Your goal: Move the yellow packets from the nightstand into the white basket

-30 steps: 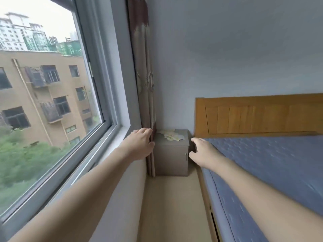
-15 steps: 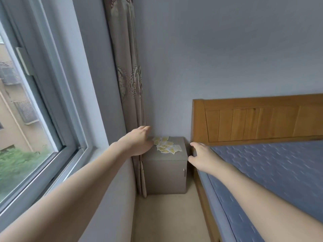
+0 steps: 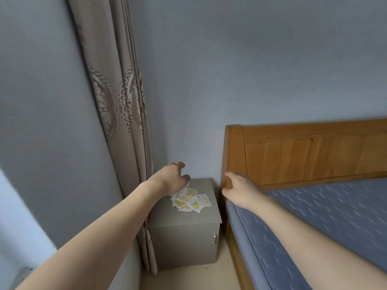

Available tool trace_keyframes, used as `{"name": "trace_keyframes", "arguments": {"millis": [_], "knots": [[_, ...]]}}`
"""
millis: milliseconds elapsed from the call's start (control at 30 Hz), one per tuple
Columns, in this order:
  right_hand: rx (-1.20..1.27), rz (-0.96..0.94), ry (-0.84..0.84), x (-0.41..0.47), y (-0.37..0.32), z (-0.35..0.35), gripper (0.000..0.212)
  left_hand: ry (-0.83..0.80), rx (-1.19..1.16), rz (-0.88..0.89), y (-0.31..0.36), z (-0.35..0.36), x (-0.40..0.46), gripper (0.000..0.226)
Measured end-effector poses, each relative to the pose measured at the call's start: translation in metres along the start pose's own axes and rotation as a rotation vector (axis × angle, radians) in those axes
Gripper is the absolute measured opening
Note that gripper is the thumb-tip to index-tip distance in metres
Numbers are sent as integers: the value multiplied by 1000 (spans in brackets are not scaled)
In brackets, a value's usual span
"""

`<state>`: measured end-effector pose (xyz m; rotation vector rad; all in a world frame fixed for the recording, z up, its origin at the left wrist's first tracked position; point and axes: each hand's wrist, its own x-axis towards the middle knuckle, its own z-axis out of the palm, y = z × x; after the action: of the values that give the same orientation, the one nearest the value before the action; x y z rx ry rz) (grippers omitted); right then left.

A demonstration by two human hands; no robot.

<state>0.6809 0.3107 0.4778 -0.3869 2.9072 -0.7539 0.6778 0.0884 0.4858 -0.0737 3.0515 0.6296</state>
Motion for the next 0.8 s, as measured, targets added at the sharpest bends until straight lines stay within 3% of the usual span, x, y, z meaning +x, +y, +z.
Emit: {"name": "trace_keyframes", "arguments": {"millis": [267, 533, 800], "knots": [[142, -10, -64, 226, 13, 24, 63, -41, -54, -252, -77, 3, 200, 49], [215, 115, -186, 418, 15, 93, 58, -95, -192, -414, -160, 53, 361, 37], [235, 409, -250, 573, 35, 177, 43, -237, -191, -579, -255, 142, 518, 41]]}}
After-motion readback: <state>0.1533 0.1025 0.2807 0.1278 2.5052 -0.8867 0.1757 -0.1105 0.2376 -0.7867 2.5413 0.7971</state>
